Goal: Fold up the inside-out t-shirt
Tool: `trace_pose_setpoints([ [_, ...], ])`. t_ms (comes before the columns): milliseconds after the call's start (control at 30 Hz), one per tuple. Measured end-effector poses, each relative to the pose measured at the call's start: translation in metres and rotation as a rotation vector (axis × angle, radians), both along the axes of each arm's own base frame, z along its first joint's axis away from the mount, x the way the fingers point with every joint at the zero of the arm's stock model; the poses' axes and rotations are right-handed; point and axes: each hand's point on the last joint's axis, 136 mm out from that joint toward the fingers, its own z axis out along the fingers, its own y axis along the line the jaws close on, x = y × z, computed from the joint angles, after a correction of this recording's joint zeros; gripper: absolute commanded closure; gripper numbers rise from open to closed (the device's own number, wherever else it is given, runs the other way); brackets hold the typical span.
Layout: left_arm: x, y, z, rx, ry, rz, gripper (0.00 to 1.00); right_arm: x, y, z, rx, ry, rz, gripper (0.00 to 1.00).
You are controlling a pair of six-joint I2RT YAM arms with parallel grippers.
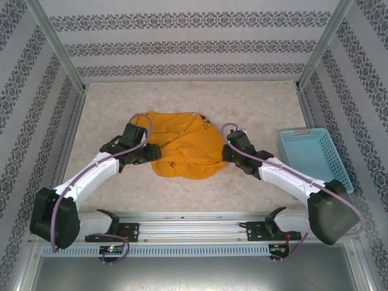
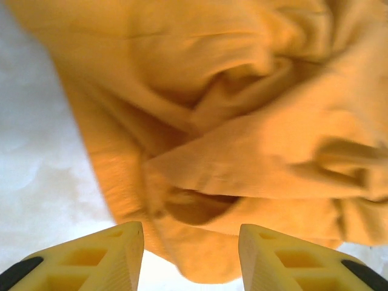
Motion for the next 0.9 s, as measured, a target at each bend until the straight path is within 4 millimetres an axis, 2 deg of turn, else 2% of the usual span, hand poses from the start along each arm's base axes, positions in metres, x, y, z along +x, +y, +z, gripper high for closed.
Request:
trace_pose_setpoints([
  [100, -0.003, -0.037, 0.017, 0.021, -0.054, -0.114, 0.57, 0.004, 0.002, 0.011, 0.01, -0.027, 0.001, 0.84],
  [200, 0.001, -0.064, 0.017, 0.065, -0.06, -0.174, 0.58, 0.003, 0.002, 0.01, 0.008, -0.023, 0.002, 0.79],
  [367, 0.012, -0.058, -0.012, 0.166, -0.015, -0.146, 0.5, 0.0, 0.006, 0.011, -0.005, -0.026, 0.028, 0.56],
  [500, 0.016, -0.054, -0.024, 0.213, -0.007, -0.135, 0.51, -0.003, 0.015, 0.015, -0.024, -0.04, 0.074, 0.47],
  [567, 0.019, -0.052, -0.027, 0.233, -0.007, -0.133, 0.55, -0.003, 0.022, 0.019, -0.015, -0.051, 0.101, 0.42],
  [667, 0.029, -0.055, -0.032, 0.252, -0.009, -0.137, 0.69, -0.005, 0.04, 0.025, 0.03, -0.069, 0.157, 0.37],
  [800, 0.049, -0.057, -0.033, 0.232, -0.027, -0.119, 0.91, -0.007, 0.078, 0.027, 0.123, -0.089, 0.256, 0.32],
  [900, 0.06, -0.055, -0.027, 0.197, -0.041, -0.098, 0.98, -0.01, 0.104, 0.019, 0.166, -0.086, 0.323, 0.31],
])
